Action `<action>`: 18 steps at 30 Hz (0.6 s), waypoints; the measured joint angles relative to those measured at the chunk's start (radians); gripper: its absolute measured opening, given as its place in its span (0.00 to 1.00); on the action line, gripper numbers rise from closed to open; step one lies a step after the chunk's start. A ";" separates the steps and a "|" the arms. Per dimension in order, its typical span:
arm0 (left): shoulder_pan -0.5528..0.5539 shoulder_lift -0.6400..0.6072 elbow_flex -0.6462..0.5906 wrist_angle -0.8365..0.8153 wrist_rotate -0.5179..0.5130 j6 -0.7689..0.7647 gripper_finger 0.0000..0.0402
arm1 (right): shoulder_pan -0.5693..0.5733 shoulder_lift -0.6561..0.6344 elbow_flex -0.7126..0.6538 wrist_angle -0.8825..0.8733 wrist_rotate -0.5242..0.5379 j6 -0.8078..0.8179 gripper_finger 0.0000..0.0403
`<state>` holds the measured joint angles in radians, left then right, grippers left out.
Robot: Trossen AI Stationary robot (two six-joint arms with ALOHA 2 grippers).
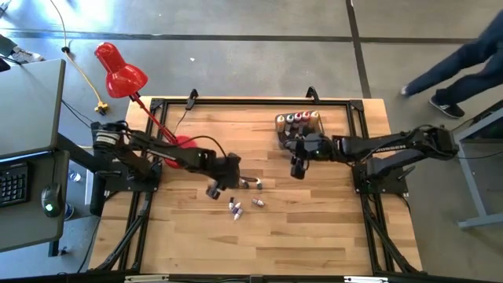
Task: Pick & Place food coloring
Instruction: Put the top small red food coloring bottle into the bin
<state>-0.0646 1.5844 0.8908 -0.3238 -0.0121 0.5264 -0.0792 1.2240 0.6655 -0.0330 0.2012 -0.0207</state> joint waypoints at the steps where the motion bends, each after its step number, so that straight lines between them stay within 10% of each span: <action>1: -0.011 0.009 0.000 0.038 -0.015 0.028 0.34 | 0.011 0.000 0.000 0.000 0.000 0.013 0.38; 18: -0.034 0.145 0.004 0.097 -0.071 0.229 0.34 | 0.077 0.000 0.000 -0.003 0.001 0.022 0.38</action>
<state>-0.0986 1.7294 0.8944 -0.2268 -0.0826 0.7551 -0.0025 1.2240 0.6657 -0.0357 0.2024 0.0014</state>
